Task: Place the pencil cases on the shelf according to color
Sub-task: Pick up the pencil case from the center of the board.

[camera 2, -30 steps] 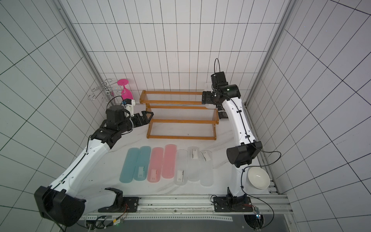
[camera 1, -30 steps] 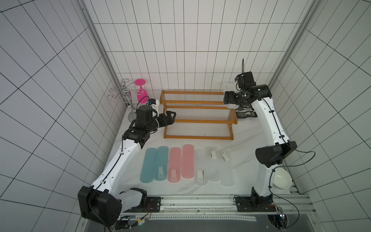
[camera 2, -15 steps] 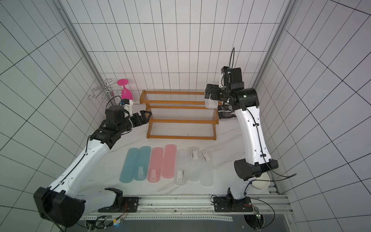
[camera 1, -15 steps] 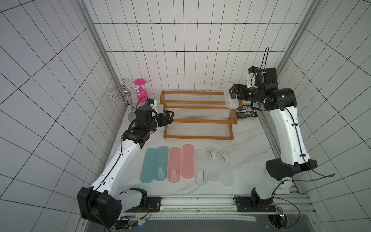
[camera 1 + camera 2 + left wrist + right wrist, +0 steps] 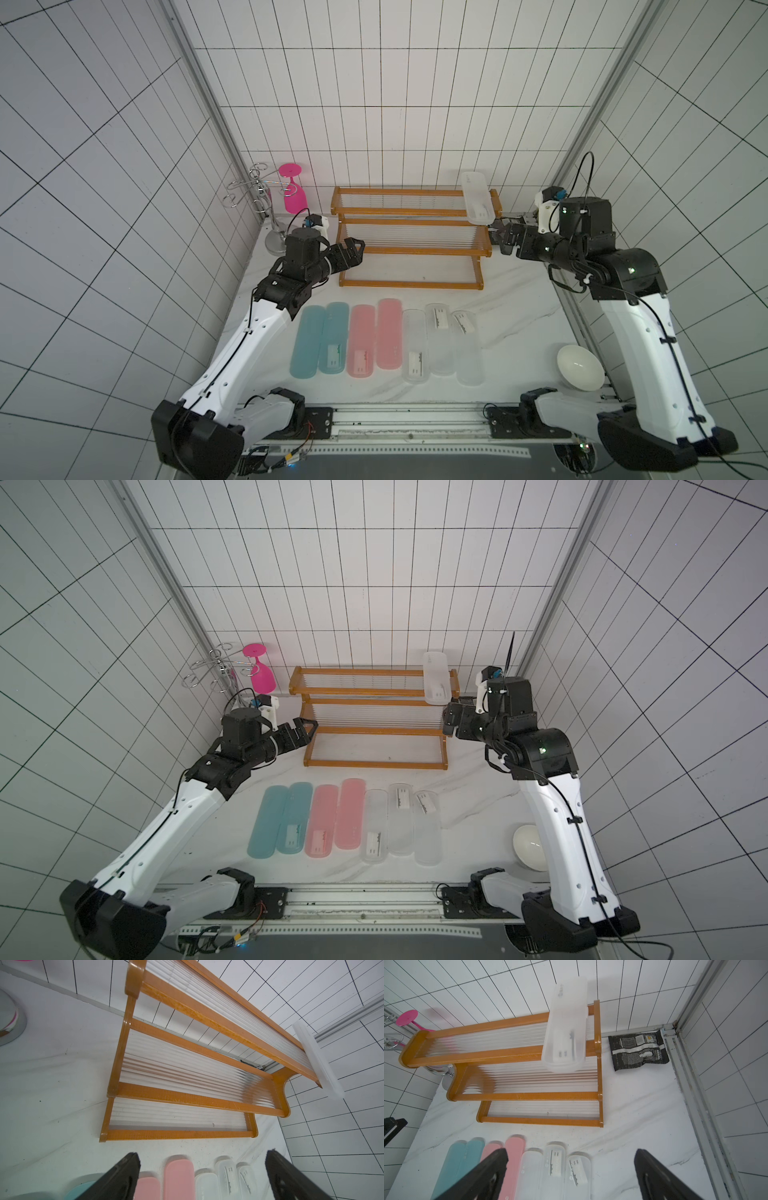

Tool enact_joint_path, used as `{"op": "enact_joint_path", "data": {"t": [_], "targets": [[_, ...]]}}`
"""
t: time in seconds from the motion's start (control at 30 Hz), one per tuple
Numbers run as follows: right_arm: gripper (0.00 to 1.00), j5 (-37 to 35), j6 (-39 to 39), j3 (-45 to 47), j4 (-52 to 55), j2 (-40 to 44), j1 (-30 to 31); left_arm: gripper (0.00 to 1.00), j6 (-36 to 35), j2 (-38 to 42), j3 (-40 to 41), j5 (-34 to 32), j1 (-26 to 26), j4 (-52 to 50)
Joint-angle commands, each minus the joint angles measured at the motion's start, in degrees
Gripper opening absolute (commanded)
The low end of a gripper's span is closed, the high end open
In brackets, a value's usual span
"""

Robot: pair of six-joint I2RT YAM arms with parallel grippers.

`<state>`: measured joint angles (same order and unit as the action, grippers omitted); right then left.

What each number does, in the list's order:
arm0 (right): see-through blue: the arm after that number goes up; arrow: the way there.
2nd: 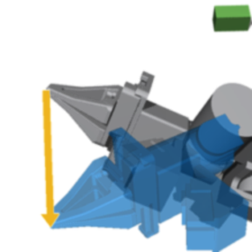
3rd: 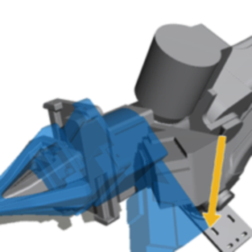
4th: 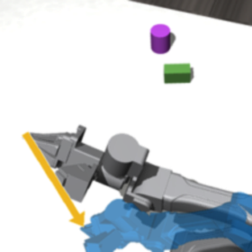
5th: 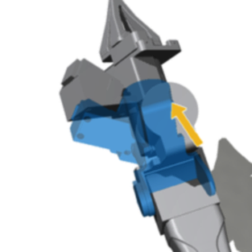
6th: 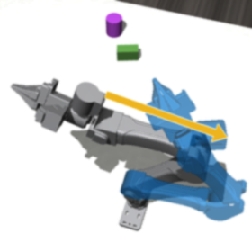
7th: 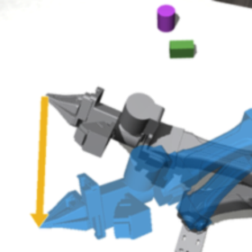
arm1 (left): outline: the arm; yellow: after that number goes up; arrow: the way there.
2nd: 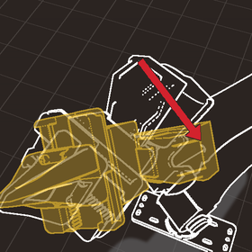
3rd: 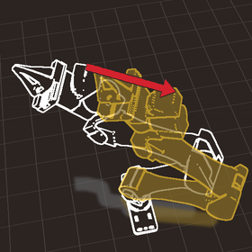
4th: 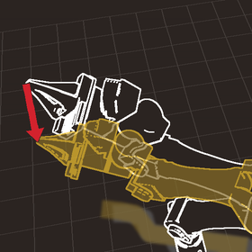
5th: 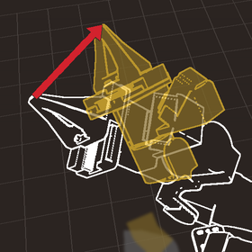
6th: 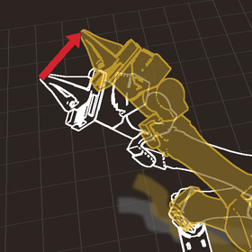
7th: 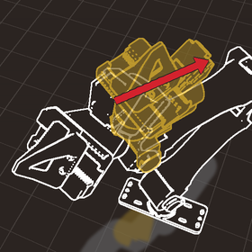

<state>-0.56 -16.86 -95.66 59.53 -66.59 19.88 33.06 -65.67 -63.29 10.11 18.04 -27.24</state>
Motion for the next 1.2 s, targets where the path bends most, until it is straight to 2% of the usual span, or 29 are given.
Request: {"op": "enact_joint_path", "data": {"t": [0.0, 0.07, 0.2, 0.3, 0.43, 0.53, 0.6, 0.7, 1.0, 1.17], "targets": [[1.00, -1.39, -3.62, 6.25, 1.27, 4.24, -0.30, 0.98, -0.34, 0.69, 0.52, -1.40, 1.39, -0.47], [1.00, 0.16, -5.80, 10.80, 1.13, 6.65, -0.28, 0.98, -0.08, 1.13, 1.12, -2.11, 1.79, -1.05], [0.95, 4.24, -10.86, 20.46, -0.19, 9.81, 1.40, 0.98, 0.06, 1.89, 1.35, -1.17, 2.06, -1.84], [0.94, 0.42, -14.72, 27.17, -0.11, 12.23, 8.15, 0.98, -0.36, 3.72, 1.76, -3.19, 2.26, -4.85], [0.95, -5.34, -21.77, 34.88, -0.34, 16.85, 16.77, 0.98, 1.18, 8.59, 7.51, -6.66, 2.26, -5.24], [0.96, -5.91, -24.88, 41.80, -2.72, 20.17, 18.76, 0.98, 2.05, 11.13, 11.51, -6.08, 2.33, -2.56], [0.96, -5.30, -25.64, 45.66, -4.40, 20.97, 19.46, 0.98, 1.40, 11.19, 11.10, -5.91, 2.35, -3.31], [0.96, -4.19, -26.91, 49.25, -5.45, 19.98, 21.20, 0.98, 1.33, 10.89, 8.83, -7.12, 2.39, -7.37], [0.96, -4.10, -32.00, 59.04, -14.08, 16.88, 28.93, 0.98, 5.69, 12.69, 11.38, -7.51, 3.27, -4.37], [0.96, -4.41, -34.50, 61.55, -19.13, 11.39, 33.19, 0.98, 4.88, 13.23, 10.89, -7.38, 3.49, -5.61]]}}
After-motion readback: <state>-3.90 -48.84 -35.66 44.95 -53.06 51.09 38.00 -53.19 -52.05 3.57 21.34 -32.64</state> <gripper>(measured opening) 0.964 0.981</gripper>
